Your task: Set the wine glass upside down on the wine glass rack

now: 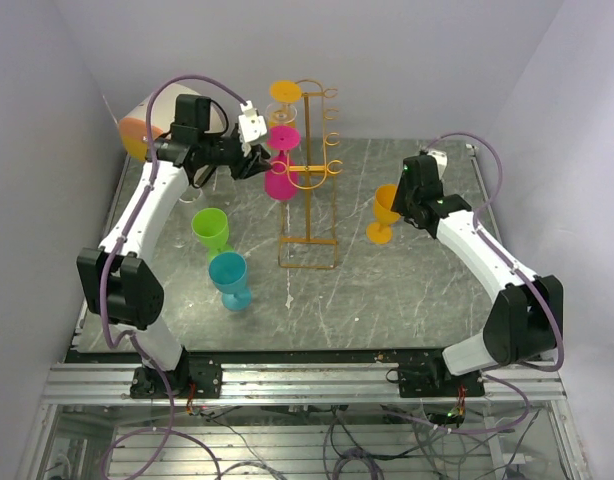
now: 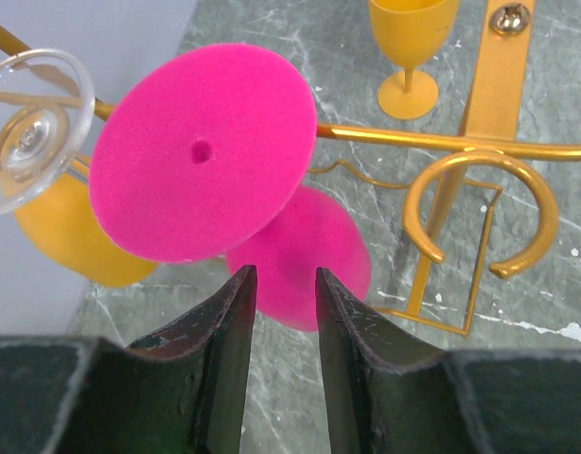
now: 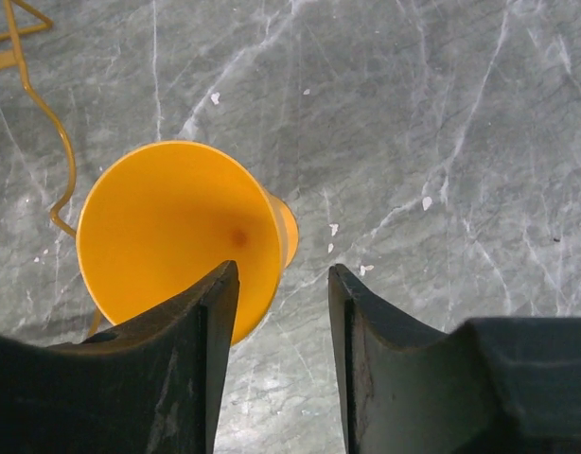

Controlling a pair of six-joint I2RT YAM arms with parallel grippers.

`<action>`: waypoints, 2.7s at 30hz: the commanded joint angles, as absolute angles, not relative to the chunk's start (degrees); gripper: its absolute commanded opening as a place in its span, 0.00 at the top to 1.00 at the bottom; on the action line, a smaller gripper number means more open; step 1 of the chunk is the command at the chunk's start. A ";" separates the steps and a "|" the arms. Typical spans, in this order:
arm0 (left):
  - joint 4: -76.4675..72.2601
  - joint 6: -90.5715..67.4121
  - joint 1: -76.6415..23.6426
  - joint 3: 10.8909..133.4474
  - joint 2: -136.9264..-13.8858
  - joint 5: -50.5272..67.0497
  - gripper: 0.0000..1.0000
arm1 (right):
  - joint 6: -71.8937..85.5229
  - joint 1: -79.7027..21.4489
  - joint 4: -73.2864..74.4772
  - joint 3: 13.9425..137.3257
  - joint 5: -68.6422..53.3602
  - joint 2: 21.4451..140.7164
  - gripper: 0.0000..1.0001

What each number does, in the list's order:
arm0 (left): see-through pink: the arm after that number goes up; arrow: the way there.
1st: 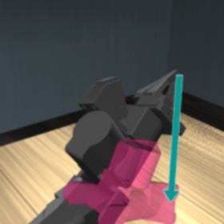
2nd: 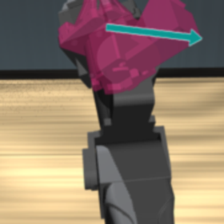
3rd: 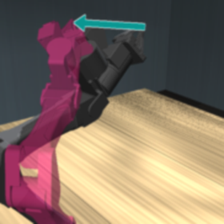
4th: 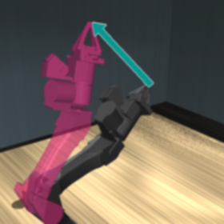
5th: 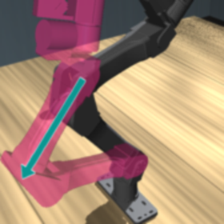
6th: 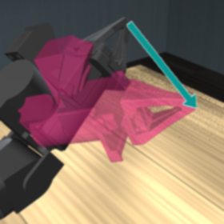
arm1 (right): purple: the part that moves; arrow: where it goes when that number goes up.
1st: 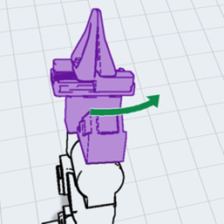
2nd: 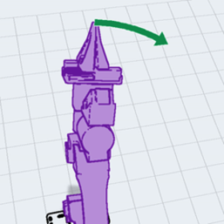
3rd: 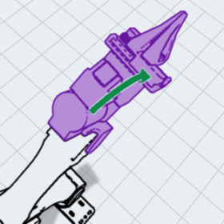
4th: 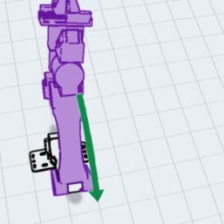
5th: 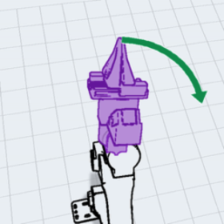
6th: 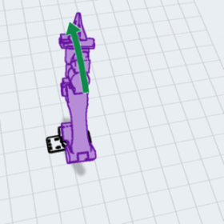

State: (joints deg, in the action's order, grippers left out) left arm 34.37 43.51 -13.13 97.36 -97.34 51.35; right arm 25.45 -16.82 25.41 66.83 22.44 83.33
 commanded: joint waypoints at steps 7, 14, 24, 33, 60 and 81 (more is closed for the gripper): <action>36.80 44.39 -13.54 92.51 -90.24 45.20 0.57 | 24.13 -16.47 22.76 66.19 21.23 85.63 0.88; 44.51 40.14 -13.54 93.45 -84.19 38.47 0.57 | 24.09 -16.44 27.52 67.43 22.65 83.87 1.00; 55.43 16.41 -13.49 106.02 -75.56 20.73 0.04 | 19.85 -16.44 31.21 79.07 22.88 66.33 1.00; 38.20 -23.98 -8.19 106.79 -74.33 46.08 0.04 | 18.26 -16.52 -0.51 74.47 18.33 53.98 1.00; 4.01 -88.92 -9.76 100.67 -85.49 39.04 0.04 | -12.97 -48.42 -83.63 64.45 25.99 82.74 1.00; 1.66 -88.43 -10.81 99.53 -88.95 37.40 0.30 | -17.24 -56.33 -85.85 71.29 24.17 95.84 1.00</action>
